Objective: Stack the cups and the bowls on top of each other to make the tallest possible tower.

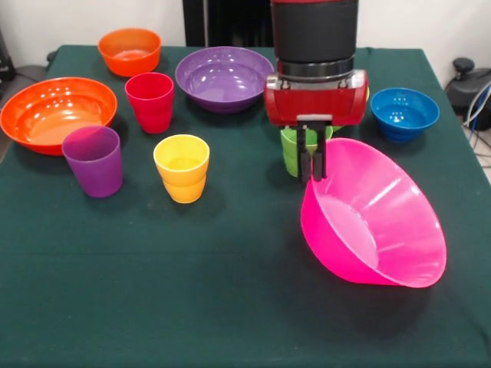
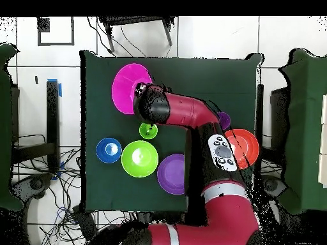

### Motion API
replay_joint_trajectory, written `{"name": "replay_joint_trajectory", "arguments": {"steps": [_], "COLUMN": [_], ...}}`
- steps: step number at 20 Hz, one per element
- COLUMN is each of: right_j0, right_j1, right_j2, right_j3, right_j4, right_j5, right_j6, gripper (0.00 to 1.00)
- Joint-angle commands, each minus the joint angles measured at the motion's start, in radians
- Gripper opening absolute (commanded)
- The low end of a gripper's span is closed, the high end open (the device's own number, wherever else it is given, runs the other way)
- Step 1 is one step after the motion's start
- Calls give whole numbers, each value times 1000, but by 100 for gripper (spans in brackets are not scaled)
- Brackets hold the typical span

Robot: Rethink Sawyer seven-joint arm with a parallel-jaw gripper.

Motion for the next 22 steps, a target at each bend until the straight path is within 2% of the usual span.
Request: {"name": "replay_joint_trajectory", "arguments": {"steps": [1,9,13,22], "right_j0": [21,23,33,1], "right_j1": [-20,-8,-3,3], "right_j2": [12,1,-15,13], "right_j3": [-37,-71,-109,-174], "right_j4": [-87,-132,-156,-213], "right_j5": [82,24,43,73], "right_j6": [-19,-39,-36,-62], "gripper": [0,0,0,0]}}
